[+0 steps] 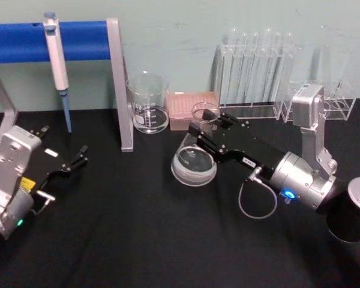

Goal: Grasp the erlenmeyer flask with one hand, shake it three times, then place it back.

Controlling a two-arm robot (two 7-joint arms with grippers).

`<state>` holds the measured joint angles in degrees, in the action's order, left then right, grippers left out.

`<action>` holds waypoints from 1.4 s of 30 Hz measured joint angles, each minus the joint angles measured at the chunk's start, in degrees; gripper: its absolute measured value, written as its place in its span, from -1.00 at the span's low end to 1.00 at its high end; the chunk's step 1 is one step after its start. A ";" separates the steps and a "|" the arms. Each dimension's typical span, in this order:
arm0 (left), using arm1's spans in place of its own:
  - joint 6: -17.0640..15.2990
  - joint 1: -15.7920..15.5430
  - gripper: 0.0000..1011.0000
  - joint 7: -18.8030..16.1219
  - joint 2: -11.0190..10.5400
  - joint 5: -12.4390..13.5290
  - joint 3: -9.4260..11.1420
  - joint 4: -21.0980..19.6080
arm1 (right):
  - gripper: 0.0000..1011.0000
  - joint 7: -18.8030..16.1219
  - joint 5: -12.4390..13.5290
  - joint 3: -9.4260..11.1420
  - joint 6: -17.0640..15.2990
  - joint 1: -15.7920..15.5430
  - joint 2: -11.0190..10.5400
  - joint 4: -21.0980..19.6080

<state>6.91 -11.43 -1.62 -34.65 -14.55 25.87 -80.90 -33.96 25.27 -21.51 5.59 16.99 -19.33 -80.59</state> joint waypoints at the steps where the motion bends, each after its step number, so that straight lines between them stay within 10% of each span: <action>1: 0.00 0.00 0.98 0.00 0.00 0.00 0.00 0.00 | -0.11 -0.12 0.12 -0.18 0.04 0.13 -0.03 0.11; 42: 0.00 0.00 0.98 0.00 0.00 0.00 0.00 0.00 | -0.11 -1.62 3.13 -4.92 0.74 2.61 -3.44 2.89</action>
<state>6.91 -11.43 -1.62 -34.65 -14.55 25.86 -80.90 -35.58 28.40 -26.42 6.34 19.60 -22.77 -77.70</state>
